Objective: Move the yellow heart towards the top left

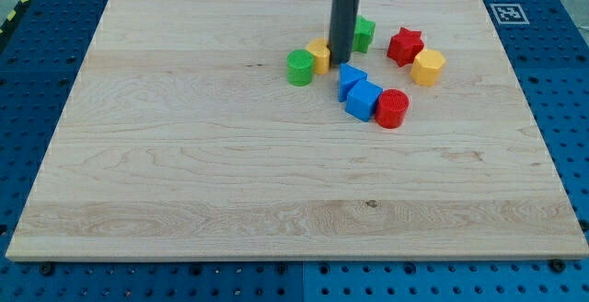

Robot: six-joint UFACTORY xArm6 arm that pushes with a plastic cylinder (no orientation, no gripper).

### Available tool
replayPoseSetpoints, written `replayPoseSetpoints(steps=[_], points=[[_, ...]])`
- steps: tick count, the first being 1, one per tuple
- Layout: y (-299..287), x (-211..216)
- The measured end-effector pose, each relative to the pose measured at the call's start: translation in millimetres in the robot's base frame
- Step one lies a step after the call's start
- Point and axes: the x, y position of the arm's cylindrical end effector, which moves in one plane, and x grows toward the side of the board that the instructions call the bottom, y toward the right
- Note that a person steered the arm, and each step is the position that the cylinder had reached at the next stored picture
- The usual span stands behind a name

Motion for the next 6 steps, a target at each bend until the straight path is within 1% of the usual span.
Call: replayPoseSetpoints(steps=[2, 3, 4, 5, 6], points=[[-9.0, -1.4], [-5.1, 23.6], [-8.4, 12.3], [-27.8, -0.9], [-33.9, -2.6]])
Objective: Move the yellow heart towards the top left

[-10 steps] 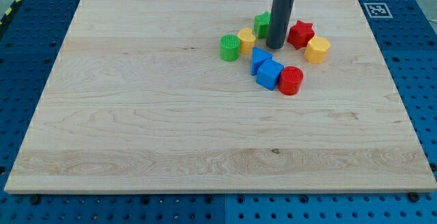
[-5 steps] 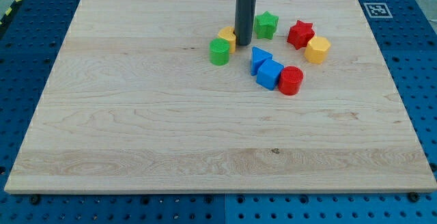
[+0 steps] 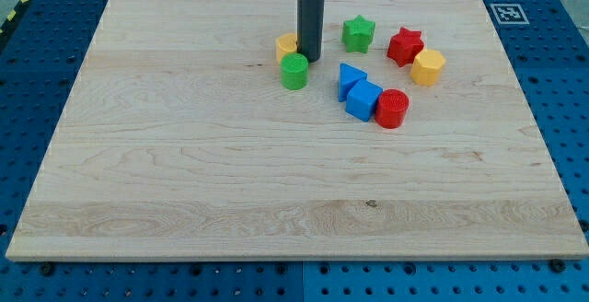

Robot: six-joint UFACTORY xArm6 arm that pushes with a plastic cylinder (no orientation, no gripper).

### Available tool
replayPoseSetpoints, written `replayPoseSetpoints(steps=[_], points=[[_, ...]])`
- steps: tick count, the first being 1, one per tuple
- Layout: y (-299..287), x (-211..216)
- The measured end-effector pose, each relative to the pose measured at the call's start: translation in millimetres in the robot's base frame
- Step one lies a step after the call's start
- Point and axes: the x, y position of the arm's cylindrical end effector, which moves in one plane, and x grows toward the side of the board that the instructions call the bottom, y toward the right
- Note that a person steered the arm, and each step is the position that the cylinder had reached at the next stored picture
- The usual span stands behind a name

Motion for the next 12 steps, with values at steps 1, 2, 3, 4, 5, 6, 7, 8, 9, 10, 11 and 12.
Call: replayPoseSetpoints(steps=[1, 2, 3, 4, 5, 6, 7, 8, 9, 10, 11, 12], points=[[0.0, 0.0], [0.0, 0.0], [-9.0, -1.7], [-19.6, -9.1], [-38.7, -12.7], [-41.8, -12.7], [-42.1, -12.7], [-53.4, -12.7], [-55.0, -12.7], [-56.7, -12.7], [-65.7, -17.9], [-65.7, -18.4]])
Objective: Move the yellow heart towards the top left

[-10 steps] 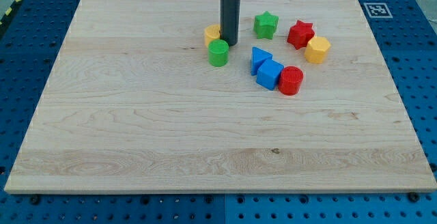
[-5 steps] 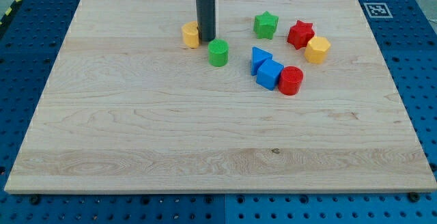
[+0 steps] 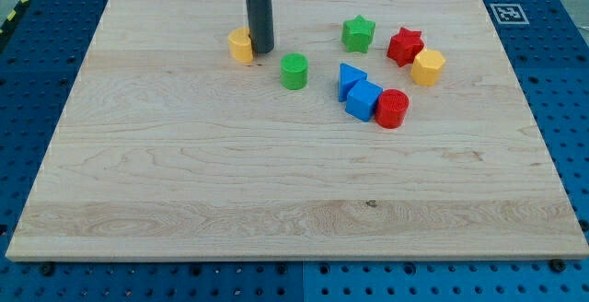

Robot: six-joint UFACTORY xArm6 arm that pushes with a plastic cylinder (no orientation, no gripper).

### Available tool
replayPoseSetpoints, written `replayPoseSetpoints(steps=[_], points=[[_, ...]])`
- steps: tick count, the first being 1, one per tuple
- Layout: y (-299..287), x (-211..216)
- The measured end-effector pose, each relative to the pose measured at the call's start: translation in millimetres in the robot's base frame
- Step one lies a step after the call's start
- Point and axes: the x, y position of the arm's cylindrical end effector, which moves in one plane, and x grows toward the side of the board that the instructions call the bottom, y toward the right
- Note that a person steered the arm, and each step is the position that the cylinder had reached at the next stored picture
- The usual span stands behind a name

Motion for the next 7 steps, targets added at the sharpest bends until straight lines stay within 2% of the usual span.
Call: replayPoseSetpoints(steps=[2, 3, 4, 5, 6, 7], points=[[-7.1, -2.0], [-10.8, 30.1], [-23.1, 23.8], [-41.3, -19.7], [-44.1, -38.9], [-64.4, -19.0]])
